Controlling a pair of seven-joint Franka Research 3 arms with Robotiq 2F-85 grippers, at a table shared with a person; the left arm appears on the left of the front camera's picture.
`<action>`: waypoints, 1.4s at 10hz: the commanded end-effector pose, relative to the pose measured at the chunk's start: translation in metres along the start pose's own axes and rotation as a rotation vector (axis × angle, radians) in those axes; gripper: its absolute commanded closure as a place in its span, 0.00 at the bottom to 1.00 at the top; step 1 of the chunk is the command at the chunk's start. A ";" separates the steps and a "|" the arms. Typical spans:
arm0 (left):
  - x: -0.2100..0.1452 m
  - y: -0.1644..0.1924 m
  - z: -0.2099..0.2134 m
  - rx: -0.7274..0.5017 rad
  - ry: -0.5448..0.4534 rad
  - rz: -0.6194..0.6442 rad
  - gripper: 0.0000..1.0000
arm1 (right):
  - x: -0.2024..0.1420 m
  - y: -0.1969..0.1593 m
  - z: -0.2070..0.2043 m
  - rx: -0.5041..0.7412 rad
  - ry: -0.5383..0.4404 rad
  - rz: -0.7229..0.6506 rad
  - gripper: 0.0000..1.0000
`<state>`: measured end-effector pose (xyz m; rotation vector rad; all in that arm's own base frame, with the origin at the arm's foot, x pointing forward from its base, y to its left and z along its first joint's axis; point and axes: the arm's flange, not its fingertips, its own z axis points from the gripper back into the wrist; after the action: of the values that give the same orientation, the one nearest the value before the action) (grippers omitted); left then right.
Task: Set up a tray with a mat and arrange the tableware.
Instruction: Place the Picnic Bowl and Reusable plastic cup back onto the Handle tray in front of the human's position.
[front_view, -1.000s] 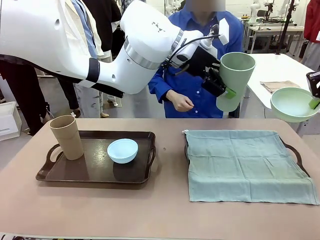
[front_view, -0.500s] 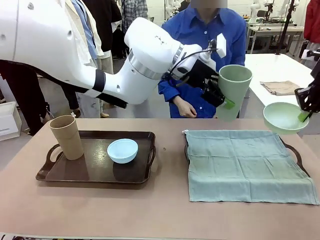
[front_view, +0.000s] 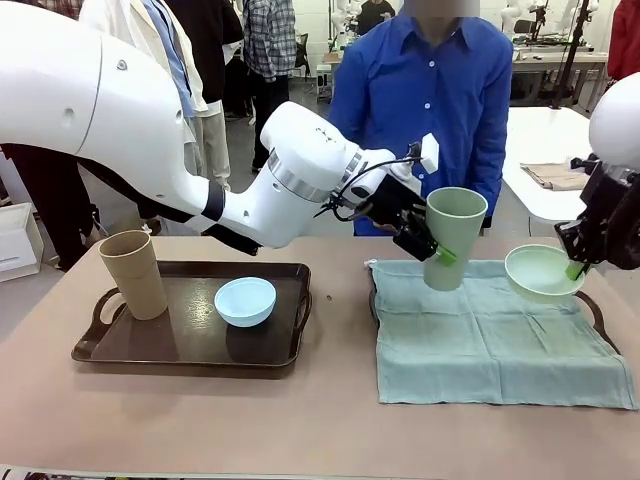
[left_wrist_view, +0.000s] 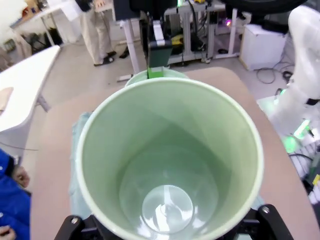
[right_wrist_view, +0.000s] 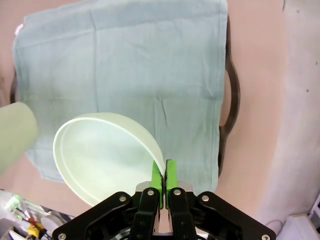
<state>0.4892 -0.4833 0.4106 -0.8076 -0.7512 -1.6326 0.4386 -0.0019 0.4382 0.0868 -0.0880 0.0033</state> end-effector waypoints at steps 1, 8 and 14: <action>-0.011 -0.003 0.003 0.008 -0.064 0.001 0.15 | 0.005 -0.002 -0.017 0.033 -0.011 0.007 0.96; -0.024 0.004 -0.016 -0.022 -0.016 0.019 0.15 | 0.010 -0.013 -0.043 0.062 0.045 0.030 0.96; -0.054 0.017 -0.034 -0.057 -0.079 -0.070 0.15 | 0.023 -0.012 -0.081 0.135 0.050 0.055 0.96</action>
<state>0.5063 -0.4881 0.3489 -0.8612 -0.7535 -1.6762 0.4611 -0.0087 0.3649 0.1952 -0.0213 0.0513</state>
